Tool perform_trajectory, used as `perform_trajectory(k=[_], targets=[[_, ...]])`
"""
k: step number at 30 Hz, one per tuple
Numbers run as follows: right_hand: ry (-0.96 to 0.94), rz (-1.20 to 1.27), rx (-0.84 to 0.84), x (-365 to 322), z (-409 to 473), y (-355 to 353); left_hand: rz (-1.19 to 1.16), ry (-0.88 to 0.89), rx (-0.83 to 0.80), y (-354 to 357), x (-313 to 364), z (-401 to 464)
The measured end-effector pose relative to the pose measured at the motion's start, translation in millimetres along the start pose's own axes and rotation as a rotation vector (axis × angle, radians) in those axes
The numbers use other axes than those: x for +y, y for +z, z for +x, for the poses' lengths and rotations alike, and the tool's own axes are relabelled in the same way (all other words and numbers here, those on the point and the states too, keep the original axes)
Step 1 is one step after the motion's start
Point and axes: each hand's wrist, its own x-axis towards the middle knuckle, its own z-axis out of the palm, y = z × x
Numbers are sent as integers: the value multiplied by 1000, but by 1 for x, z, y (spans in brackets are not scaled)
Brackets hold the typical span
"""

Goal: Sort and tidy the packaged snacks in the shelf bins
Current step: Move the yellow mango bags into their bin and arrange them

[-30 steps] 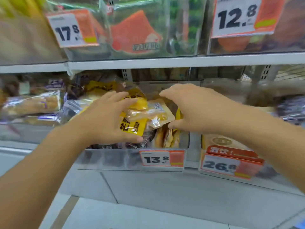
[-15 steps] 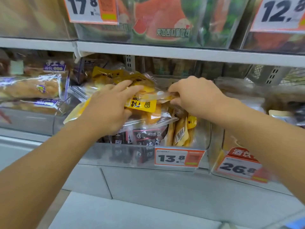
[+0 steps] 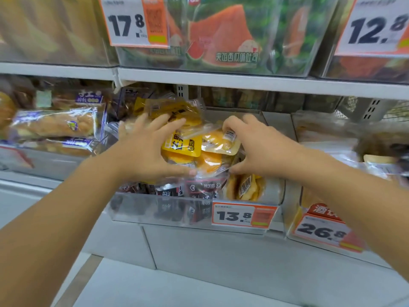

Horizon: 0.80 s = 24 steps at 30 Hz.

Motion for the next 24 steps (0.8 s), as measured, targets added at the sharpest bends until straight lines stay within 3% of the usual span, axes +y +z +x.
perform_trajectory(k=[4, 9, 11, 14, 18, 20, 22, 24], targets=[[-4, 4, -159, 0, 18, 5, 22, -35, -59, 0, -5, -8], [-54, 170, 68, -18, 42, 13, 20, -41, 134, 4, -32, 6], [-73, 248, 56, -29, 45, 16, 42, -82, 155, 2, -41, 7], [-142, 393, -26, -38, 47, 22, 56, -114, 136, -9, -23, 6], [-225, 454, -95, -40, 41, 8, -84, -30, -15, -15, 28, 0], [-173, 362, -73, -24, 35, -11, -17, 3, -6, -4, 34, 1], [-66, 103, -45, 3, 31, -30, 69, 30, 54, 6, 33, 5], [42, -153, -139, 23, 29, -36, 105, 51, 88, 10, 33, 8]])
